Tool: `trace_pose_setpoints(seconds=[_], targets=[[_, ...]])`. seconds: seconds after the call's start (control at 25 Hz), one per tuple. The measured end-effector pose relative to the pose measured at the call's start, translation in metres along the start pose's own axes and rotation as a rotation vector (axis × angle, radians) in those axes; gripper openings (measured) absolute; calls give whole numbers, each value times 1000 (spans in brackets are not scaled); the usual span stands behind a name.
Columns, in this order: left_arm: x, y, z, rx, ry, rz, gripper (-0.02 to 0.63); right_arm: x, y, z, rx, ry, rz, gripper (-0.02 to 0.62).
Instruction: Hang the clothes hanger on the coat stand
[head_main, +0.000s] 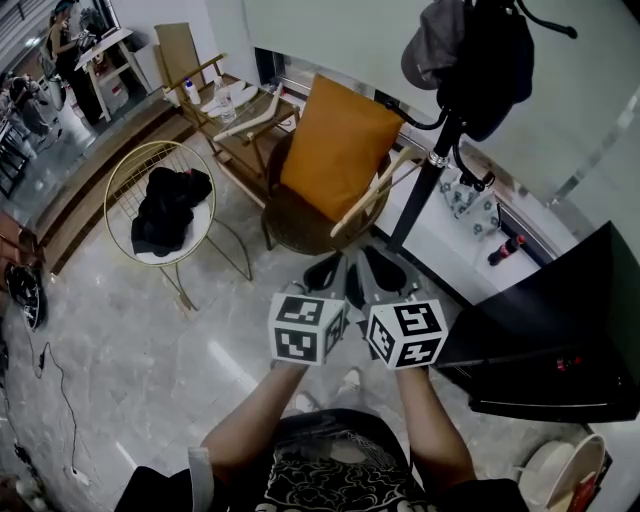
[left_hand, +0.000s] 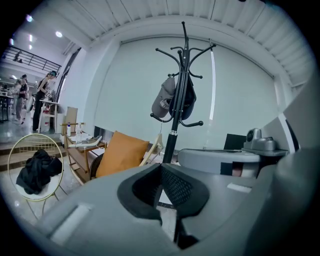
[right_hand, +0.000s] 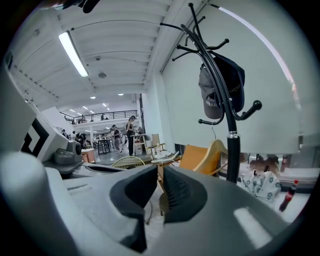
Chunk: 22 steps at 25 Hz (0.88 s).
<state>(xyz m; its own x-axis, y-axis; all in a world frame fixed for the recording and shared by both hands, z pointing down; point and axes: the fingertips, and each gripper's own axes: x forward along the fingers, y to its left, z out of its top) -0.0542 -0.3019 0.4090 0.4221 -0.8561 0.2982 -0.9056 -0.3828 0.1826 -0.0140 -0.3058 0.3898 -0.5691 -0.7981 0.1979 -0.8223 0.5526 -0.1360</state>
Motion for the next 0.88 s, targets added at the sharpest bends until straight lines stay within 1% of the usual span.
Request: trace_pose_setpoints(seconds=[0.24,0.4,0.88], targets=[[-21,-1,-2,8,-7,-11,6,-13,21,-5,-13,15,-5,5],[-33,0,-2,33,-19,-14,6,-20,32,-6,-18,14,-12,3],[-53,-1,-10,23,-16,-35,6,-32,51,-15,-11,19,-23,3]])
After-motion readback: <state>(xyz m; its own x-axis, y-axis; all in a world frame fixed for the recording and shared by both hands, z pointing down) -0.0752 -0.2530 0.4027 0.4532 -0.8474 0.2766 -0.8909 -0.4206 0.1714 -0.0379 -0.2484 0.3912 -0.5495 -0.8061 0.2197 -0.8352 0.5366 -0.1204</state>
